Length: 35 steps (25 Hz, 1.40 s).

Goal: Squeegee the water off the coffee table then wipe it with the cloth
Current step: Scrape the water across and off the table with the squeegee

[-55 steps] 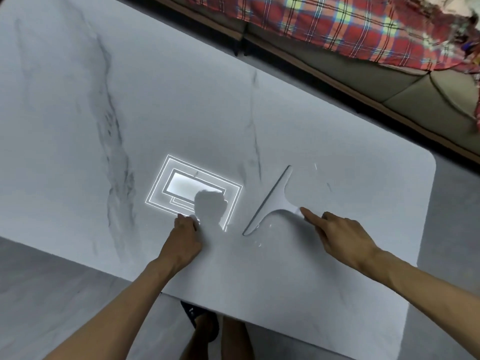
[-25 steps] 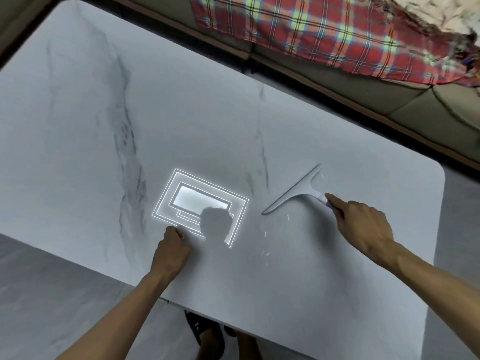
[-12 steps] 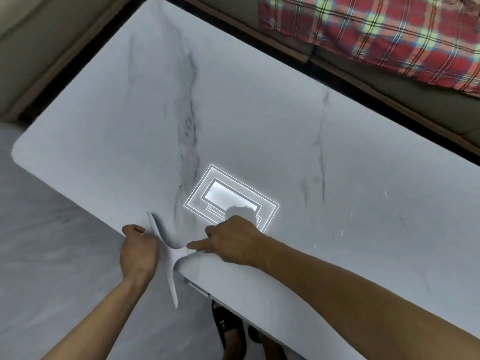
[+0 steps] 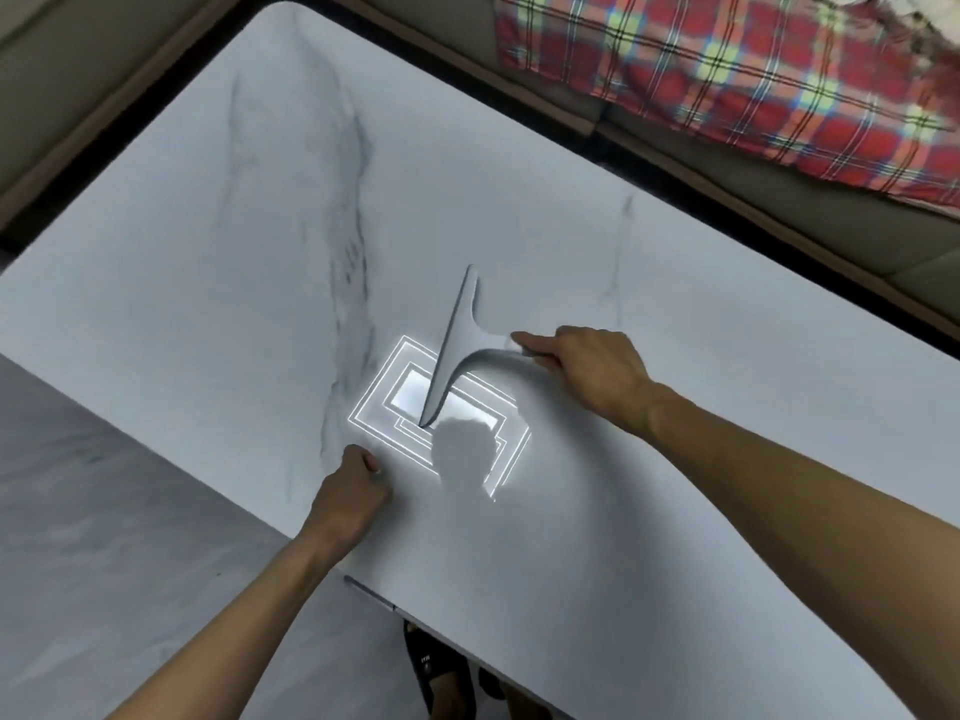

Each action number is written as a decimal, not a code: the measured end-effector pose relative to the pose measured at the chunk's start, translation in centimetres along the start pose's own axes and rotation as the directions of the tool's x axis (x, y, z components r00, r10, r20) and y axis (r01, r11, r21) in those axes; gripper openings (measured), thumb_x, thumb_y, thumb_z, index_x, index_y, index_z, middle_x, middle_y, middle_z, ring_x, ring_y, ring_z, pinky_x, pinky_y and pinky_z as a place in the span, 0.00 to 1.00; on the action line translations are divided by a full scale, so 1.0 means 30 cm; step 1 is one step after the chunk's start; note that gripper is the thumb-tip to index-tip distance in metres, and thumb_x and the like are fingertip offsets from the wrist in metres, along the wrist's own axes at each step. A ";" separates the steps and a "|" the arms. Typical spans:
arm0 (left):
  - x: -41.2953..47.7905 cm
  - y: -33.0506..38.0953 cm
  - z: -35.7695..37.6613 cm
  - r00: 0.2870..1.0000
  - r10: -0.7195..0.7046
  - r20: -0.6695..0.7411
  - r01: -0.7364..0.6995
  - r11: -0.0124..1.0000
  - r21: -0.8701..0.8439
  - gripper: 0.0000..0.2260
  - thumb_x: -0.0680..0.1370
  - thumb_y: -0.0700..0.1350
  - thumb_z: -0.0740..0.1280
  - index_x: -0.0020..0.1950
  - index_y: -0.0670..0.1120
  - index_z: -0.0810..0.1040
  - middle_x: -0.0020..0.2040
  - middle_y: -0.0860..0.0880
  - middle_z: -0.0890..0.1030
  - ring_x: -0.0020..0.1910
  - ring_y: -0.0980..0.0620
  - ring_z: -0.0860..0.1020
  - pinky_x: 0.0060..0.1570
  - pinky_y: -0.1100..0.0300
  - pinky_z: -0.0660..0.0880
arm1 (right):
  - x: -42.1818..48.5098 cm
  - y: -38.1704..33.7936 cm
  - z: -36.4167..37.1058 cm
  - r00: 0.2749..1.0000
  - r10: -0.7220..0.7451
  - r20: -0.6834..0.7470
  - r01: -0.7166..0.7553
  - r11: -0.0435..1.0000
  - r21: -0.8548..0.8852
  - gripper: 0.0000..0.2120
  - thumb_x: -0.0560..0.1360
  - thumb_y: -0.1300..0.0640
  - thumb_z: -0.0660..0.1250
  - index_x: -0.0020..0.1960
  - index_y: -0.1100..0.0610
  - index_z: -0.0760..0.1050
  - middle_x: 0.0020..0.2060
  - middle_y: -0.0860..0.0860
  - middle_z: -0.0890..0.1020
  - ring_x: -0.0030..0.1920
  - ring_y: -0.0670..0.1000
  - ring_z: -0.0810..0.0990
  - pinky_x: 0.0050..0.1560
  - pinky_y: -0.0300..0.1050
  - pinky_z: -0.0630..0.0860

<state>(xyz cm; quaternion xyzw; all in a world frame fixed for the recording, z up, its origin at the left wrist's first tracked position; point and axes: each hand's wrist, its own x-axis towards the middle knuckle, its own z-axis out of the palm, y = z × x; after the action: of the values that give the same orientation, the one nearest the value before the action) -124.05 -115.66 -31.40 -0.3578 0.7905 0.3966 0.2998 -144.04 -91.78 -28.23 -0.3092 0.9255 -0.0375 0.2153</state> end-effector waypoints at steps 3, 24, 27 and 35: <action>-0.008 0.082 0.108 0.991 0.082 0.106 -0.089 0.994 0.069 0.07 0.74 0.41 0.63 0.49 0.46 0.67 0.37 0.49 0.72 0.33 0.51 0.69 0.31 0.58 0.63 | -0.218 0.218 0.034 0.978 0.208 -0.025 -0.206 0.977 0.053 0.18 0.82 0.44 0.47 0.69 0.32 0.64 0.43 0.47 0.76 0.47 0.54 0.78 0.43 0.46 0.68; -0.195 -0.009 0.296 0.913 0.059 -0.403 -0.084 0.995 -0.046 0.06 0.76 0.41 0.61 0.51 0.48 0.68 0.45 0.50 0.76 0.37 0.50 0.74 0.35 0.57 0.66 | -0.714 -0.087 0.301 0.996 -0.076 0.049 0.071 0.992 0.108 0.25 0.79 0.58 0.58 0.72 0.38 0.63 0.45 0.52 0.77 0.40 0.58 0.79 0.33 0.47 0.67; -0.242 -0.093 0.293 0.906 0.004 -0.423 -0.027 0.998 -0.048 0.08 0.76 0.41 0.61 0.53 0.48 0.66 0.44 0.49 0.74 0.36 0.51 0.73 0.34 0.56 0.67 | -0.575 -0.252 0.376 0.957 -0.267 0.113 0.261 0.963 0.066 0.29 0.77 0.64 0.57 0.73 0.41 0.63 0.49 0.56 0.76 0.43 0.60 0.79 0.34 0.48 0.62; -0.397 -0.061 0.469 0.997 0.024 -0.077 -0.019 0.998 0.060 0.07 0.75 0.40 0.60 0.52 0.47 0.68 0.35 0.48 0.73 0.31 0.50 0.71 0.29 0.58 0.63 | -0.745 0.110 0.321 0.987 0.155 -0.046 -0.150 0.984 0.101 0.20 0.81 0.53 0.55 0.69 0.34 0.64 0.42 0.49 0.77 0.44 0.56 0.80 0.41 0.48 0.74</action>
<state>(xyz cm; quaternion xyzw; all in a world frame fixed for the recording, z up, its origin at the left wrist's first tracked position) -113.17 -100.70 -30.24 -0.3553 0.8167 0.3621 0.2751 -125.80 -75.35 -29.23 -0.2256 0.9490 -0.0742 0.2074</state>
